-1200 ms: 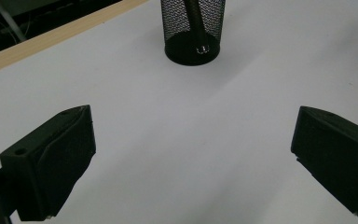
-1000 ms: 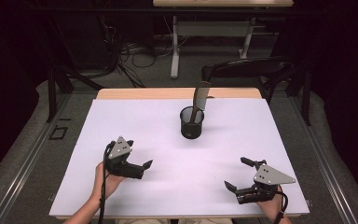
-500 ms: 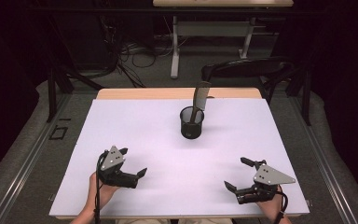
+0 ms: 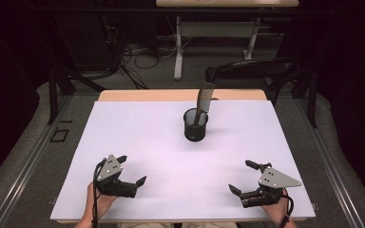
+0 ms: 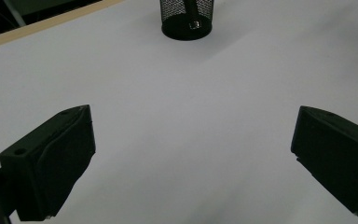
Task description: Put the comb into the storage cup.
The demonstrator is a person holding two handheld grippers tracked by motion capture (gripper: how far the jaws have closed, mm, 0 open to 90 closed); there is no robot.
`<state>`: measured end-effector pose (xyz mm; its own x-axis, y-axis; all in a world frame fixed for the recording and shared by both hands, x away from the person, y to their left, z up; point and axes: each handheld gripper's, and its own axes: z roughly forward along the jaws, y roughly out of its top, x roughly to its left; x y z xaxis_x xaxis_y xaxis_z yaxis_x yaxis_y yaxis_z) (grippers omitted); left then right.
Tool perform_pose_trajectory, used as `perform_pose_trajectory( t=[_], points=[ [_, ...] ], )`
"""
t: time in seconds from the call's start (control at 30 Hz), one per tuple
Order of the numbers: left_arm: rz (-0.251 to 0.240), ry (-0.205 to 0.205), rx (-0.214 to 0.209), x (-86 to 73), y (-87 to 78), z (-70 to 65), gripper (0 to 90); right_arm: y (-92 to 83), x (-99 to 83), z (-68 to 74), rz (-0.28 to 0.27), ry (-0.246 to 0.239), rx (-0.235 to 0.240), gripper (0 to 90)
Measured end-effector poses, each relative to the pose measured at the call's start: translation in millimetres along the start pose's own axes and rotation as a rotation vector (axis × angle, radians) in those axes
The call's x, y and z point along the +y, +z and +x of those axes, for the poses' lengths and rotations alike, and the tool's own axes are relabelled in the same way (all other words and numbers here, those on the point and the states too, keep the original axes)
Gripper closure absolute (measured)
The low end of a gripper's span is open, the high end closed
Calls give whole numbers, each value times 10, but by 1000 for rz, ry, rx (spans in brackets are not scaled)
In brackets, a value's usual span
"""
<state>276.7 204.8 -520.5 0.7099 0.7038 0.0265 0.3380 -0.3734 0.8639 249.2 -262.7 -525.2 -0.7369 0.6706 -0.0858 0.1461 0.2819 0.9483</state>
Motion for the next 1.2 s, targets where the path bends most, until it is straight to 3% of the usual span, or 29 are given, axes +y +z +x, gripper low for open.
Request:
perform_pose_trajectory(
  t=[0.57, 0.97, 1.1, 1.2],
  points=[
    [12, -12, 31, -174, -138, -18, 0, 5, 0, 1, 5, -1, 0, 21],
    [19, -1, 39, -272, -195, -82, 0, 8, -1, 0, 9, 0, 4, 20],
    [15, 26, 41, -270, -190, -101, 0, 16, -2, 5, 5, -2, 7, 20],
    [4, 16, 42, -258, -195, -80, 0, 14, -3, 9, 11, 1, 10, 19]
  ],
)
